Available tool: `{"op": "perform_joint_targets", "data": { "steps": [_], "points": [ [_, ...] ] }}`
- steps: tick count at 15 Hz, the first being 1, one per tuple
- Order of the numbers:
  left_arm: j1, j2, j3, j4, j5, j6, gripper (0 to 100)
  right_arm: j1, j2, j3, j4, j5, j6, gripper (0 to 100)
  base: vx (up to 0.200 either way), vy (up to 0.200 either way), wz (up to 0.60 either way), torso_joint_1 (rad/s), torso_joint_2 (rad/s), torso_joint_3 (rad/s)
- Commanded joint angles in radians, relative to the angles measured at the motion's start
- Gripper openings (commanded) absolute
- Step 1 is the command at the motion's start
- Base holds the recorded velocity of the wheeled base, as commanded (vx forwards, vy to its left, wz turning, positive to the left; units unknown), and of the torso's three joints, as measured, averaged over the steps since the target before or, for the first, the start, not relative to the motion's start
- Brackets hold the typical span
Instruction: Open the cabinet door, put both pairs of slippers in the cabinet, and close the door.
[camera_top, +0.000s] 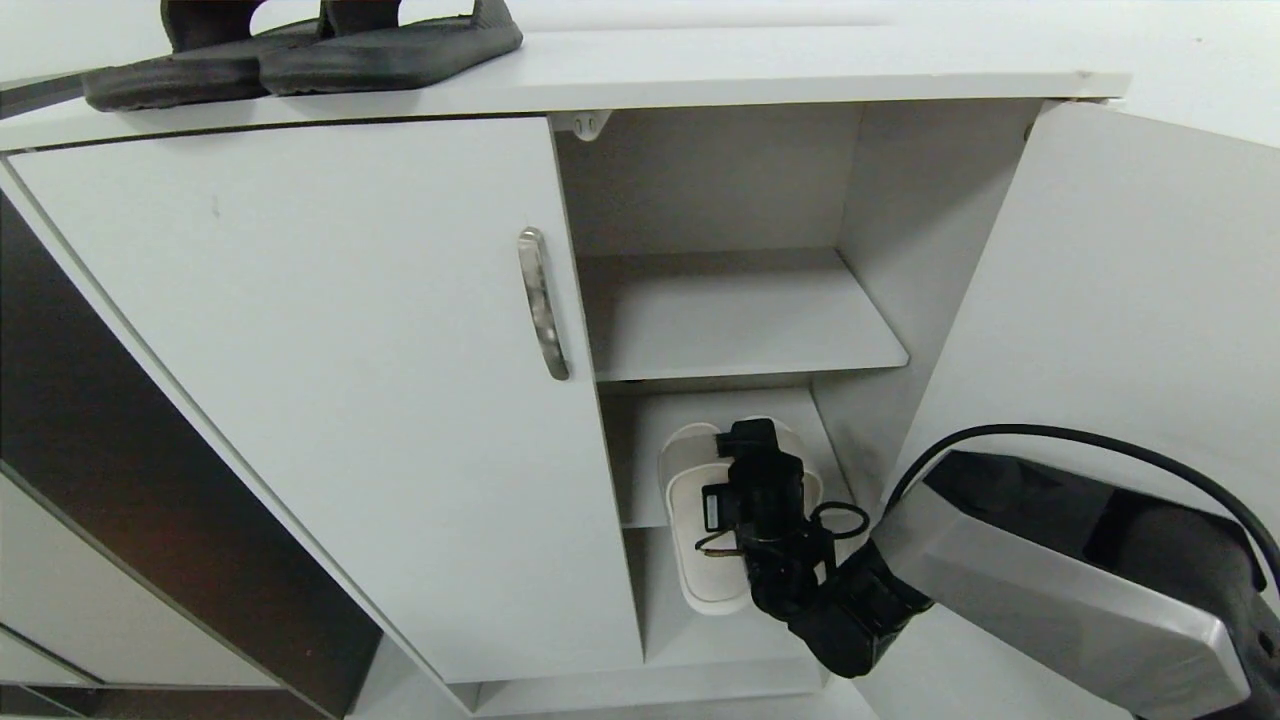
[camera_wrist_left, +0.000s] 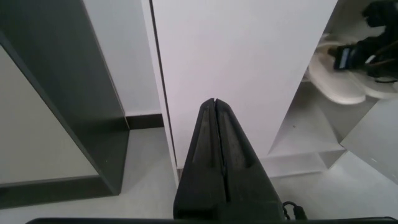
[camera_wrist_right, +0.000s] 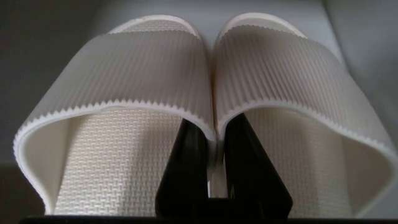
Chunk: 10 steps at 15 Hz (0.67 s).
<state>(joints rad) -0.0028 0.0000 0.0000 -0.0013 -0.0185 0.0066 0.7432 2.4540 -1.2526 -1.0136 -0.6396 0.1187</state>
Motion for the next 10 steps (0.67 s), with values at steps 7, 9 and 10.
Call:
{"op": "perform_joint_targets", "data": {
  "steps": [7, 9, 10],
  "points": [
    [0.000, 0.002, 0.000, 0.000, 0.000, -0.005, 0, -0.061, 0.122, -0.306, 0.153, 0.000, -0.005, 0, 0.000, 0.000, 0.00, 0.000, 0.00, 0.000],
    [0.000, 0.002, 0.000, 0.000, 0.000, -0.005, 0, -0.076, 0.160, -0.393, 0.168, 0.000, -0.044, 0, 0.000, 0.000, 0.00, 0.000, 0.00, 0.000],
    [0.000, 0.002, 0.000, 0.000, 0.000, -0.005, 0, -0.081, 0.172, -0.419, 0.181, 0.000, -0.048, 0, 0.000, 0.000, 0.00, 0.000, 0.00, 0.000]
  ]
}}
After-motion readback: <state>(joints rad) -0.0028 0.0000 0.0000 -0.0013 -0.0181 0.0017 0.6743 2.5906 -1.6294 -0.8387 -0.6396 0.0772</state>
